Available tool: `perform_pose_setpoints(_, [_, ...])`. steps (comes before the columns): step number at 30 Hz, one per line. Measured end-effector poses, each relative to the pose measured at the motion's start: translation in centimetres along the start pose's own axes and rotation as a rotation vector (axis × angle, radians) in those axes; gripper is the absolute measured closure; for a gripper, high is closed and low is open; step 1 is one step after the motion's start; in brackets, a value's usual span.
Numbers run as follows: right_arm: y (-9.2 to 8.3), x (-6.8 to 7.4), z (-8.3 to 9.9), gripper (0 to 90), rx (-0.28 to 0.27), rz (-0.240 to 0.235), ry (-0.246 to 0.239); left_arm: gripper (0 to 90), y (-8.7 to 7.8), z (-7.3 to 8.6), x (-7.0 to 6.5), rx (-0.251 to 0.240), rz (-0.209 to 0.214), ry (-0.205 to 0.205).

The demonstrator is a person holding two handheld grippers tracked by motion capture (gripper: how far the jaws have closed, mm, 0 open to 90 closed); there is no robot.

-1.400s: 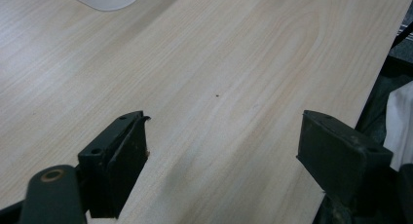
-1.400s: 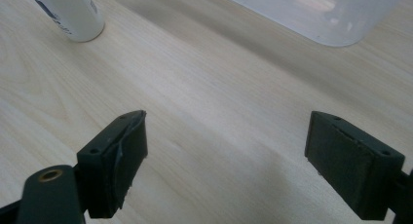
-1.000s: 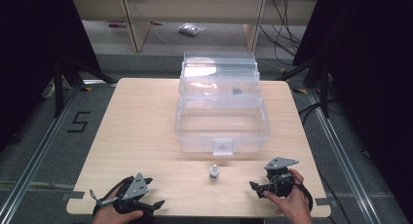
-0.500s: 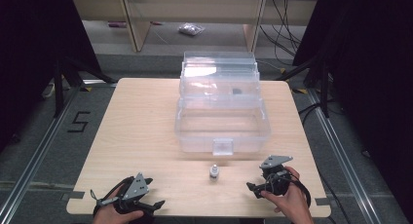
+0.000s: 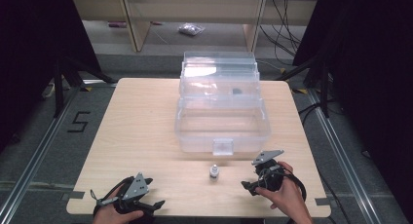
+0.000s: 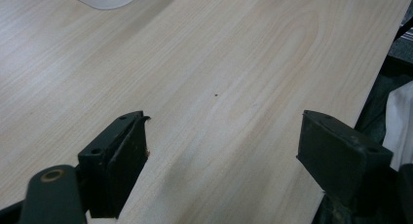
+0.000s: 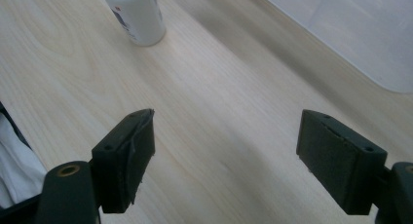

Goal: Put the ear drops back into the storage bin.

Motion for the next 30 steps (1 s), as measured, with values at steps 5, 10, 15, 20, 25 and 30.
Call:
perform_pose_setpoints(5, [0.0, 0.4, -1.1, 23.5, 0.031, -0.013, -0.026, 17.8, 0.0, 0.0, -0.1, 0.0, 0.0, -0.013])
perform_pose_setpoints(10, [-0.1, 0.8, -1.8, 24.3, 0.062, -0.016, -0.03, 17.8, 0.0, 0.0, 0.0, 0.002, 0.001, 0.001])
perform_pose_setpoints(15, [0.1, 1.0, -2.7, 24.7, 0.05, -0.045, -0.106, 17.8, 0.0, 0.0, 0.0, -0.002, 0.001, 0.0])
perform_pose_setpoints(20, [0.1, 1.4, -3.2, 25.0, 0.067, -0.04, -0.112, 17.8, 0.0, 0.0, 0.0, -0.001, 0.002, -0.001])
perform_pose_setpoints(25, [0.2, 2.1, -4.0, 25.8, 0.081, -0.052, -0.137, 17.9, 0.0, 0.0, 0.0, 0.0, 0.005, 0.002])
perform_pose_setpoints(30, [0.3, 2.4, -4.5, 26.7, 0.087, -0.062, -0.169, 17.8, 0.0, 0.0, -0.1, -0.008, 0.011, -0.007])
Point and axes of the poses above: each handheld gripper's, and its own axes: y roughly forward along the jaws, z roughly out of its underside, x roughly to its left, the point moved 5 cm from there along y, roughly forward along the jaws, and after that the axes turned 2 degrees about -y, right-handed, at the moved point
